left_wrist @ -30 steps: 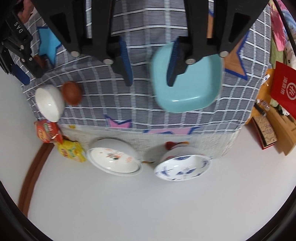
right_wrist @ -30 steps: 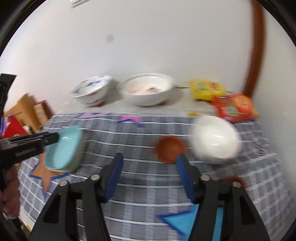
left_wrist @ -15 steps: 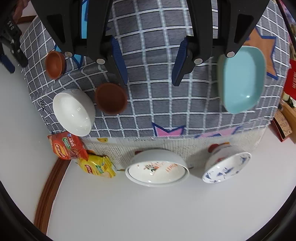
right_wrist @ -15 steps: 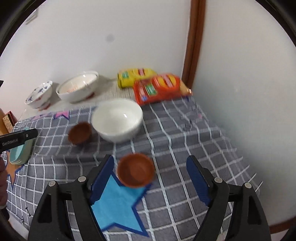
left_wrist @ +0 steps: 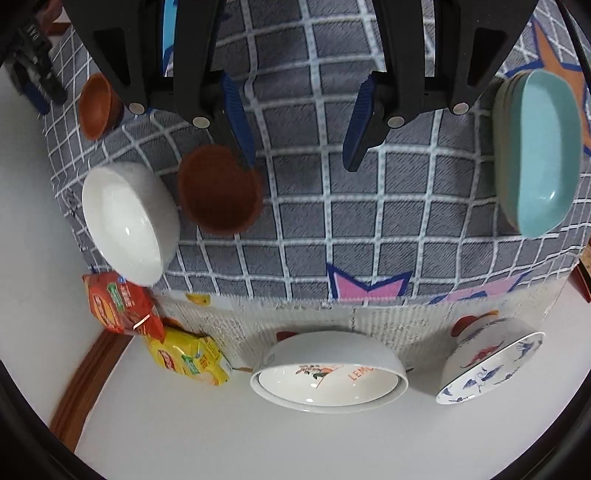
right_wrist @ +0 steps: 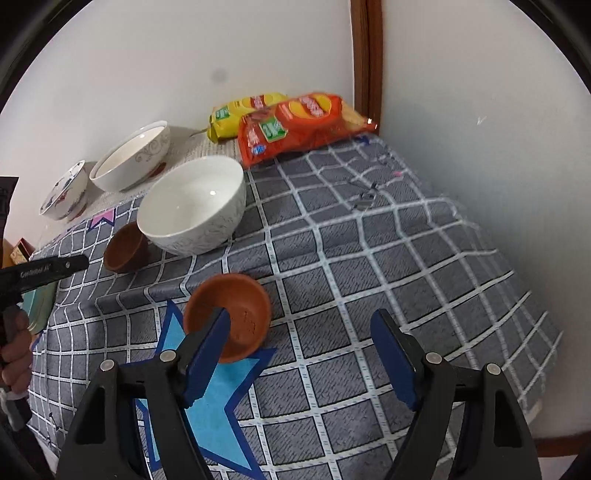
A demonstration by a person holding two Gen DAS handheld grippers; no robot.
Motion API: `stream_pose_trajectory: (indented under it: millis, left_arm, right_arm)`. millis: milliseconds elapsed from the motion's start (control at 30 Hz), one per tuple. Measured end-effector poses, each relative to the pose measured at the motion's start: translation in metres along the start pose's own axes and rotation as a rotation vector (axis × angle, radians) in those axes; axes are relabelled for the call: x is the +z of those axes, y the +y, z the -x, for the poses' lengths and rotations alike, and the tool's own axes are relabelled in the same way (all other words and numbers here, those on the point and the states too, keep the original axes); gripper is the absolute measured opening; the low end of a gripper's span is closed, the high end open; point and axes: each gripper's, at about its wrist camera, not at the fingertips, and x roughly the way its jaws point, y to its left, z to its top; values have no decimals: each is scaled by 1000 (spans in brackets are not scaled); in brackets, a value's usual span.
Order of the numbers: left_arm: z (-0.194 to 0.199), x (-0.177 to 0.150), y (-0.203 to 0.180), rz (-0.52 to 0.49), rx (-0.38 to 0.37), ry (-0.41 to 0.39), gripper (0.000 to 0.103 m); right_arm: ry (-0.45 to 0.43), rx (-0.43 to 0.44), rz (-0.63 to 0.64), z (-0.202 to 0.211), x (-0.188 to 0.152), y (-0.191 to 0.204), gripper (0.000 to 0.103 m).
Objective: Organize plates and bowls
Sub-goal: 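Close the right gripper on one brown bowl while the left gripper grasps the other brown bowl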
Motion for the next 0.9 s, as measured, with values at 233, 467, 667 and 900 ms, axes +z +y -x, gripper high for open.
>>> stream_pose_trajectory:
  millis: [233, 467, 667, 900]
  left_arm:
    - [-23, 16, -5, 12, 21, 24, 47]
    - [-40, 20, -16, -14, -12, 54, 47]
    - [-53, 22, -24, -31, -15, 68, 40]
    - [-59, 22, -33, -59, -47, 76, 21]
  right_arm:
    - [41, 46, -47, -21, 0, -6, 64]
    - [73, 55, -20, -37, 2, 4, 52]
    - [103, 50, -21, -50, 2, 8, 39]
    - [89, 45, -23, -55, 2, 12, 24]
